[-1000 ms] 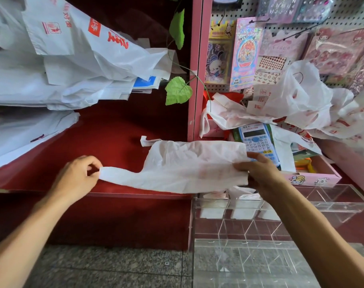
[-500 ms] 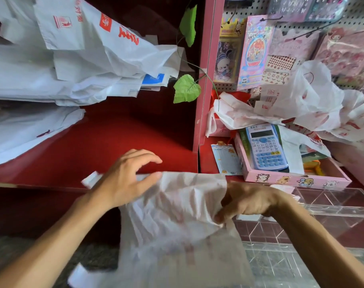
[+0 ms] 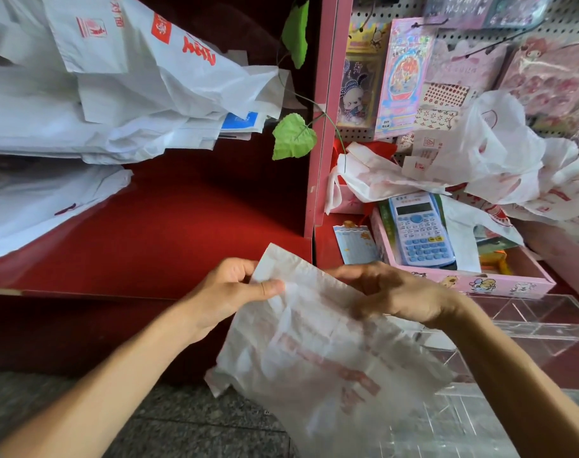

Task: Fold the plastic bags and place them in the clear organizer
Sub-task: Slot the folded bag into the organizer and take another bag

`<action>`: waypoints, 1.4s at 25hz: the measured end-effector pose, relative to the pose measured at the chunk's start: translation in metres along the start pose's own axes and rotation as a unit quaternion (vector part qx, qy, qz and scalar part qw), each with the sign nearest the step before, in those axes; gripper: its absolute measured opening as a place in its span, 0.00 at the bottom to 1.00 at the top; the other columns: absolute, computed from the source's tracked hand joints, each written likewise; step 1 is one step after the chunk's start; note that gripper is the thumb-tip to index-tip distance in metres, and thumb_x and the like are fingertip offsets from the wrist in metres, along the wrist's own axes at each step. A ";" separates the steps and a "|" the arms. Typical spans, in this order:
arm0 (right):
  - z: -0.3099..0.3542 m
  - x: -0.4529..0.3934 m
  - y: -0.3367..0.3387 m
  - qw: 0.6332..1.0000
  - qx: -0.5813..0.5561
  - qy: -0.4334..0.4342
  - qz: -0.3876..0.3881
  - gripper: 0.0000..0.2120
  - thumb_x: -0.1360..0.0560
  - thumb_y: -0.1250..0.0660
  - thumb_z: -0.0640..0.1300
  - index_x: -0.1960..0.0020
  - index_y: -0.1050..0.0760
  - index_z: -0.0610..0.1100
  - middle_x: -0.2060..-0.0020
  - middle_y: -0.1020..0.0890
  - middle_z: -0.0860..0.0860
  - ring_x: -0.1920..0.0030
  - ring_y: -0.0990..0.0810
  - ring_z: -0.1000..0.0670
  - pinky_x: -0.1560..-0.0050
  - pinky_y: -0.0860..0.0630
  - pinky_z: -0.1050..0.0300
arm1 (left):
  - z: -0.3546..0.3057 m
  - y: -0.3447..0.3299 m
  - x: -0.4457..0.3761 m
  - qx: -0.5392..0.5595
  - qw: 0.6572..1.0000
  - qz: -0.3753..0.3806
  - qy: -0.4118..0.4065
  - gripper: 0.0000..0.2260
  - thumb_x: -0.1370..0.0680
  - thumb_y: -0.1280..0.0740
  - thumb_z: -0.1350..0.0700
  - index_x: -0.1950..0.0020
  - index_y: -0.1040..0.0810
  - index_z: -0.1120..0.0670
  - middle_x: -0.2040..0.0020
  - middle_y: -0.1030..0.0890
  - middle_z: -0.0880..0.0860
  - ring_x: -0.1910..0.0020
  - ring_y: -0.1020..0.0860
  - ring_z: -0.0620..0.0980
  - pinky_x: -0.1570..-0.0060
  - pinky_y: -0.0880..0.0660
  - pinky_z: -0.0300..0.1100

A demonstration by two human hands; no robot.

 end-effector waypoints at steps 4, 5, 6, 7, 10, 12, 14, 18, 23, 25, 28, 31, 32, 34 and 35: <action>0.013 -0.002 -0.007 0.993 0.099 0.001 -0.061 0.04 0.21 0.31 0.45 0.50 0.18 0.52 0.61 0.18 0.57 0.60 0.22 0.57 0.58 0.27 0.60 | -0.012 -0.012 0.003 -0.046 0.997 -0.020 -0.055 0.11 0.27 0.24 0.52 0.58 0.17 0.60 0.62 0.16 0.56 0.63 0.18 0.54 0.60 0.23 0.45; 0.019 -0.005 -0.012 0.992 0.086 0.031 -0.090 0.04 0.22 0.31 0.47 0.54 0.18 0.50 0.65 0.21 0.57 0.63 0.24 0.57 0.61 0.30 0.62 | -0.014 -0.017 0.003 -0.073 0.994 -0.019 -0.074 0.14 0.27 0.24 0.50 0.60 0.19 0.61 0.66 0.19 0.54 0.67 0.22 0.52 0.65 0.27 0.44; 0.020 -0.009 -0.016 0.988 0.071 0.056 -0.121 0.08 0.22 0.31 0.46 0.59 0.20 0.45 0.68 0.24 0.57 0.66 0.27 0.56 0.64 0.32 0.62 | -0.015 -0.020 0.002 -0.096 0.991 -0.020 -0.087 0.16 0.28 0.23 0.50 0.63 0.21 0.62 0.69 0.24 0.53 0.70 0.26 0.50 0.68 0.31 0.42; 0.019 -0.012 -0.017 0.984 0.058 0.071 -0.150 0.13 0.21 0.31 0.45 0.62 0.21 0.40 0.70 0.26 0.54 0.68 0.29 0.55 0.67 0.33 0.61 | -0.016 -0.021 0.000 -0.115 0.989 -0.023 -0.093 0.17 0.28 0.23 0.52 0.66 0.24 0.61 0.71 0.27 0.51 0.72 0.29 0.47 0.71 0.35 0.40; 0.013 -0.008 0.003 0.959 0.013 0.054 -0.279 0.18 0.21 0.32 0.45 0.65 0.26 0.34 0.72 0.26 0.50 0.71 0.28 0.52 0.71 0.32 0.60 | -0.011 -0.004 -0.006 -0.177 0.980 -0.015 -0.084 0.18 0.29 0.22 0.55 0.70 0.28 0.59 0.75 0.29 0.50 0.74 0.31 0.43 0.74 0.37 0.38; 0.006 0.003 0.027 0.928 -0.028 0.004 -0.372 0.18 0.21 0.32 0.46 0.63 0.25 0.34 0.72 0.21 0.48 0.72 0.23 0.51 0.72 0.29 0.61 | -0.001 0.016 -0.010 -0.221 0.973 -0.007 -0.062 0.16 0.28 0.22 0.53 0.70 0.26 0.56 0.74 0.29 0.49 0.74 0.32 0.42 0.71 0.37 0.39; -0.006 0.016 0.046 0.892 -0.062 -0.050 -0.445 0.14 0.22 0.31 0.47 0.62 0.21 0.39 0.70 0.17 0.49 0.72 0.19 0.52 0.73 0.26 0.62 | 0.012 0.042 -0.011 -0.237 0.971 -0.021 -0.034 0.16 0.27 0.24 0.54 0.72 0.24 0.51 0.74 0.31 0.46 0.74 0.33 0.42 0.70 0.38 0.40; -0.024 0.035 0.067 0.846 -0.114 -0.102 -0.510 0.10 0.23 0.29 0.47 0.56 0.17 0.40 0.65 0.16 0.47 0.67 0.17 0.48 0.63 0.17 0.51 | 0.032 0.087 -0.002 -0.173 0.982 -0.070 0.025 0.08 0.27 0.25 0.55 0.66 0.17 0.52 0.71 0.21 0.51 0.71 0.25 0.47 0.66 0.30 0.40; -0.025 0.038 0.070 0.842 -0.121 -0.119 -0.511 0.10 0.23 0.30 0.48 0.56 0.18 0.41 0.65 0.15 0.48 0.64 0.16 0.46 0.57 0.16 0.45 | 0.038 0.111 0.007 -0.085 0.990 -0.115 0.007 0.18 0.38 0.20 0.41 0.58 0.14 0.53 0.58 0.15 0.55 0.58 0.20 0.47 0.46 0.28 0.42; -0.024 0.037 0.068 0.844 -0.129 -0.119 -0.506 0.11 0.23 0.30 0.48 0.55 0.18 0.40 0.66 0.15 0.49 0.63 0.16 0.44 0.55 0.16 0.43 | 0.041 0.115 0.005 0.025 0.990 -0.142 -0.003 0.22 0.38 0.20 0.43 0.54 0.14 0.57 0.50 0.16 0.61 0.53 0.19 0.52 0.53 0.22 0.38; -0.027 0.035 0.070 0.837 -0.155 -0.121 -0.511 0.11 0.23 0.30 0.48 0.54 0.18 0.40 0.63 0.16 0.46 0.59 0.16 0.42 0.51 0.18 0.40 | 0.040 0.118 0.002 0.146 0.974 -0.171 -0.012 0.09 0.31 0.28 0.56 0.54 0.14 0.59 0.45 0.19 0.64 0.45 0.20 0.57 0.51 0.20 0.40; -0.032 0.035 0.074 0.826 -0.169 -0.120 -0.524 0.12 0.23 0.30 0.51 0.56 0.19 0.43 0.60 0.17 0.46 0.56 0.18 0.42 0.49 0.20 0.42 | 0.037 0.119 0.002 0.133 0.981 -0.142 -0.025 0.14 0.34 0.23 0.54 0.50 0.14 0.55 0.47 0.16 0.57 0.45 0.19 0.52 0.45 0.25 0.42; -0.033 0.035 0.074 0.824 -0.174 -0.114 -0.527 0.12 0.23 0.31 0.52 0.56 0.19 0.43 0.60 0.17 0.46 0.56 0.18 0.43 0.50 0.20 0.44 | 0.036 0.119 0.003 0.111 0.983 -0.141 -0.022 0.16 0.34 0.23 0.56 0.47 0.16 0.54 0.48 0.15 0.54 0.45 0.19 0.50 0.45 0.26 0.40; -0.035 0.035 0.077 0.821 -0.181 -0.107 -0.530 0.13 0.23 0.31 0.53 0.56 0.18 0.44 0.59 0.18 0.46 0.57 0.19 0.45 0.54 0.21 0.48 | 0.038 0.123 0.003 0.060 0.985 -0.162 -0.011 0.16 0.29 0.27 0.63 0.43 0.18 0.52 0.49 0.14 0.52 0.44 0.19 0.50 0.41 0.28 0.41; -0.037 0.035 0.078 0.821 -0.183 -0.108 -0.531 0.13 0.23 0.31 0.53 0.56 0.18 0.44 0.58 0.18 0.46 0.57 0.19 0.45 0.55 0.21 0.49 | 0.040 0.127 0.003 0.036 0.984 -0.177 -0.007 0.15 0.28 0.28 0.64 0.44 0.17 0.51 0.50 0.14 0.53 0.44 0.19 0.51 0.38 0.28 0.43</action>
Point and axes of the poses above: each hand's wrist, its own x-axis away from the middle knuckle, its own y-axis out of the back of the hand, z = x × y, the point moved 5 cm from there along -x, towards the middle knuckle
